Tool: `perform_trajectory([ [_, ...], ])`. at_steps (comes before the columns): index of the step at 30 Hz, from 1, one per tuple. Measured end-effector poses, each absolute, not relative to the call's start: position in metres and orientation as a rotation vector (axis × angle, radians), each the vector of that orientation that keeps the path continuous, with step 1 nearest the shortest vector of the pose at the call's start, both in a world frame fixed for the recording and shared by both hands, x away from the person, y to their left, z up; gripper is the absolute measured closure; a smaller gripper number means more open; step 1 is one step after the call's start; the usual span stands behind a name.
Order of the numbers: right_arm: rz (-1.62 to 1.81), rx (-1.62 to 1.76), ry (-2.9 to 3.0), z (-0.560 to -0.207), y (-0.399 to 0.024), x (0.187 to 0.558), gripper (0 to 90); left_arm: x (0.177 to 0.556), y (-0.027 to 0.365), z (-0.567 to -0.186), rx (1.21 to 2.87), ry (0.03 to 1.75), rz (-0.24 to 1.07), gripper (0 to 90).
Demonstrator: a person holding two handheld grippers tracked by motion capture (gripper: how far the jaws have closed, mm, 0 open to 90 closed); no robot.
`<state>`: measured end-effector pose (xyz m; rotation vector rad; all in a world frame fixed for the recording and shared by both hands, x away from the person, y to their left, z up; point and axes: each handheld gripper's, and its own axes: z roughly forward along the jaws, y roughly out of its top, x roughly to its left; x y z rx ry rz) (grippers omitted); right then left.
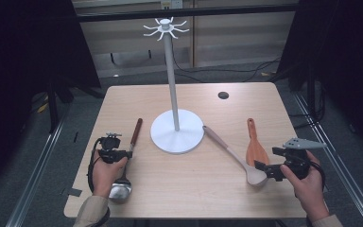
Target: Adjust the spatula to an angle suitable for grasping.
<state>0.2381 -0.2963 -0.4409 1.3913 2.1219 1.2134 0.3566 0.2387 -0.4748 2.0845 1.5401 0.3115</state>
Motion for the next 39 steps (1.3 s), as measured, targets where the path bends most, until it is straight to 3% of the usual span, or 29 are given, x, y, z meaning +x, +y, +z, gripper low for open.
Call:
perform_trajectory([
  [18, 1.192, 1.397, 2.129, -0.442, -0.298, 0.235, 4.8, 0.358, 0.229, -0.482, 2.090, 1.591, 0.302, 78.3],
  [27, 1.211, 1.392, 2.132, -0.441, -0.296, 0.235, 4.8, 0.358, 0.227, -0.482, 2.030, 1.654, 0.300, 84.0],
  [39, 1.219, 1.394, 2.145, -0.442, -0.293, 0.235, 4.8, 0.355, 0.238, -0.471, 1.864, 1.681, 0.303, 84.7],
])
